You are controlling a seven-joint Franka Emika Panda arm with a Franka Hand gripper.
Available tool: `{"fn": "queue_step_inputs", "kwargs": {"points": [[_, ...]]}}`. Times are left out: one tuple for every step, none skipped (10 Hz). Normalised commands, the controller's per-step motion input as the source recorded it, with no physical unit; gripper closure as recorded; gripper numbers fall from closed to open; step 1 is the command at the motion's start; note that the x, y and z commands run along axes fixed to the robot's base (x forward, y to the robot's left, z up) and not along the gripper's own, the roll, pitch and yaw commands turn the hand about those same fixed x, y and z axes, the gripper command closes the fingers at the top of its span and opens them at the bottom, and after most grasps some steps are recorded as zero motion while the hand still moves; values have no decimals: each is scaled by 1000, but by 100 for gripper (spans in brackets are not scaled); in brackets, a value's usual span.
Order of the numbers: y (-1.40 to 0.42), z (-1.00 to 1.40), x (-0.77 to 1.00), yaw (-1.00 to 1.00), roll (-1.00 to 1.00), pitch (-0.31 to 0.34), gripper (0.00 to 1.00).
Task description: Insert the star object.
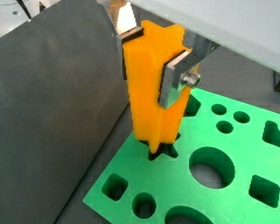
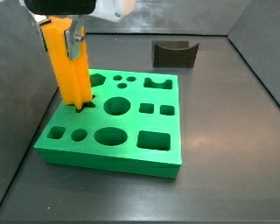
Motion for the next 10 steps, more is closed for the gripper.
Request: {"fn": "queue_step_inputs", "kwargs": {"points": [[0,57,-120,-71,-134,-74,100],[0,0,-29,0,-6,0,100],[0,0,0,0,-10,0,100],[0,471,0,-54,-129,-23,100],[57,754,0,31,-44,-123,100],[20,717,0,37,-29,-146,100],[-86,0,-37,-171,-103,-63,100],[-200,-306,54,-551,-246,-27,100],[-103,-54,37,-783,-223,-60,100],[0,-146,151,-743,-191,6,100]]}}
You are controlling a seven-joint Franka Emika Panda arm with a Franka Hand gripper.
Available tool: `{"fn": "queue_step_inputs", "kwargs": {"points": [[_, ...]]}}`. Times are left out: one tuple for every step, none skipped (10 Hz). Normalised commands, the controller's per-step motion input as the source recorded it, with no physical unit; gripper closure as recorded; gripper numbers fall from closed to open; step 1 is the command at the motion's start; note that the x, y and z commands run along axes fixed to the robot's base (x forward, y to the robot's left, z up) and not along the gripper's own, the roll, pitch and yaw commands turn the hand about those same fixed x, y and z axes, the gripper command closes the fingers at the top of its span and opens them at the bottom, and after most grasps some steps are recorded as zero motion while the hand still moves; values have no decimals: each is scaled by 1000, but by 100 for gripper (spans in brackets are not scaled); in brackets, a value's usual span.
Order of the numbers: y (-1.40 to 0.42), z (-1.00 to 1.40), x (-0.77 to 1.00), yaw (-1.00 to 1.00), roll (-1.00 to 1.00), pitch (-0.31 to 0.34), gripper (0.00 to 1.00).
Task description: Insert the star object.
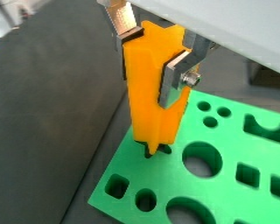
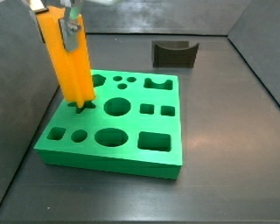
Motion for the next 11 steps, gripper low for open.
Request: {"fn": "queue_step_inputs", "kwargs": {"points": [[0,-251,177,-637,-69,53,100],[0,-223,203,-586,-50,71,100],[0,-217,57,-386,-23,74,100],[9,-271,0,-314,-21,59,100],[60,-234,0,-334,-93,47,100],[66,-143,-43,-266,-143,24,100],[26,-163,-69,-294,-176,20,100],[3,-103,0,-300,-137,43,100],[51,-63,-89,-306,-139,11,100],[43,-160,-186,-260,-296,0,100],[129,-206,-254,-240,-347,0,100]]}}
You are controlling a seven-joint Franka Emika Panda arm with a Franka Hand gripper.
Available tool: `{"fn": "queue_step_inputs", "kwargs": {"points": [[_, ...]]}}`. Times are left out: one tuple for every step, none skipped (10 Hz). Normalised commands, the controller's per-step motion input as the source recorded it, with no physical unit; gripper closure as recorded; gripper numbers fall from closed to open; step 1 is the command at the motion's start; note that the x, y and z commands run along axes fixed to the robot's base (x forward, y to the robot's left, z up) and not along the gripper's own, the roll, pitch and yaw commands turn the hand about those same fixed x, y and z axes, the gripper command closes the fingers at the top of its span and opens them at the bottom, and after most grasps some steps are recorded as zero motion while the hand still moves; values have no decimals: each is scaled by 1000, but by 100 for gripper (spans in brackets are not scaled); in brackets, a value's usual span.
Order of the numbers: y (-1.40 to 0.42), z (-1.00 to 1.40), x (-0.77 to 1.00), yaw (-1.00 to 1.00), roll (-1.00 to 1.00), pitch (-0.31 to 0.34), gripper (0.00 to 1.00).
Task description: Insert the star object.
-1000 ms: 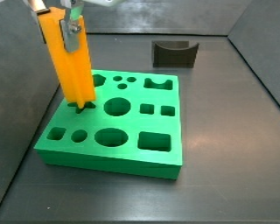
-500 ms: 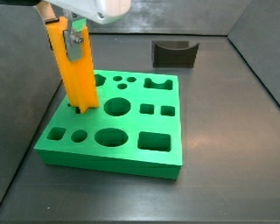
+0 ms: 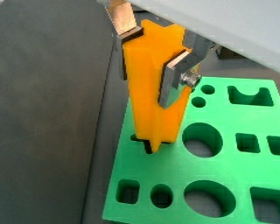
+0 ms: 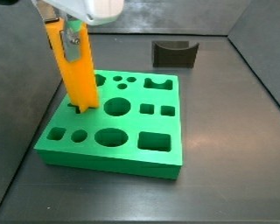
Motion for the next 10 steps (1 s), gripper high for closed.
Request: {"fn": "queue_step_inputs", "kwargs": {"points": [[194,-140,-231,-234,-339,0,100],[206,-91,-266,-160,-363,0,100],[120,-86,-89,-9,-376,0,100],[163,-66,-86,0,-367,0,100],[277,-54,-171,-97,-434,0,100],[303,-83,-209,-180,-366,0,100],[169,-131,-160,-83,-273,0,100],[0,-211,-66,-14,-289,0,100],[-131,-254,0,-114,-283,0,100],[-217,-311,154,-209,-96,0,100]]}}
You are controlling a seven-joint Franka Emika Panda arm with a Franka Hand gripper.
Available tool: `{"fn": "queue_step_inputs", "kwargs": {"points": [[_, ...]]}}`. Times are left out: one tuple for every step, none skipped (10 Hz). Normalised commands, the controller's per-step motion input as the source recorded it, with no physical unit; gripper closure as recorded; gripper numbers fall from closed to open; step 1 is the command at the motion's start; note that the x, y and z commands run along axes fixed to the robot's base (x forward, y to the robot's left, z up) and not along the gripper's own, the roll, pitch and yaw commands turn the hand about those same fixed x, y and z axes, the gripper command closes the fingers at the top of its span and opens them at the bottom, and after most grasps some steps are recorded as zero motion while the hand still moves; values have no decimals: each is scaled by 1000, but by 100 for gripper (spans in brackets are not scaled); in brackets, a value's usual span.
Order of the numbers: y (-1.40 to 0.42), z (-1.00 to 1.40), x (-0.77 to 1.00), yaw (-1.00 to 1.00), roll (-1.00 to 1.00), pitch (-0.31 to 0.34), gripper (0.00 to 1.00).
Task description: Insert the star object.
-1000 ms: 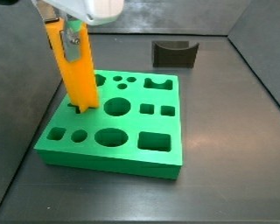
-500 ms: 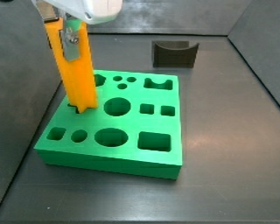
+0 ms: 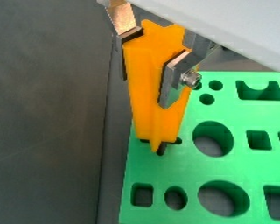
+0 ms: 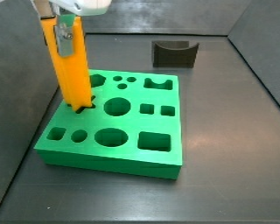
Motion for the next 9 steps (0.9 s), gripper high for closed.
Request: {"fn": "queue_step_inputs", "kwargs": {"points": [[-149,-280,309,-220,-19,73,100],[0,-294,294,-46,0,67,100],[103,-206,57,0,26,0,100],[100,-174,0,3,19,0,100],[111,-280,0,0,-3,0,100],[51,-214,0,200,30,0,100],[0,-283,0,231,59,0,100],[-100,-431,57,157,103,0,100],[-80,-423,17,171,63,0,100]]}}
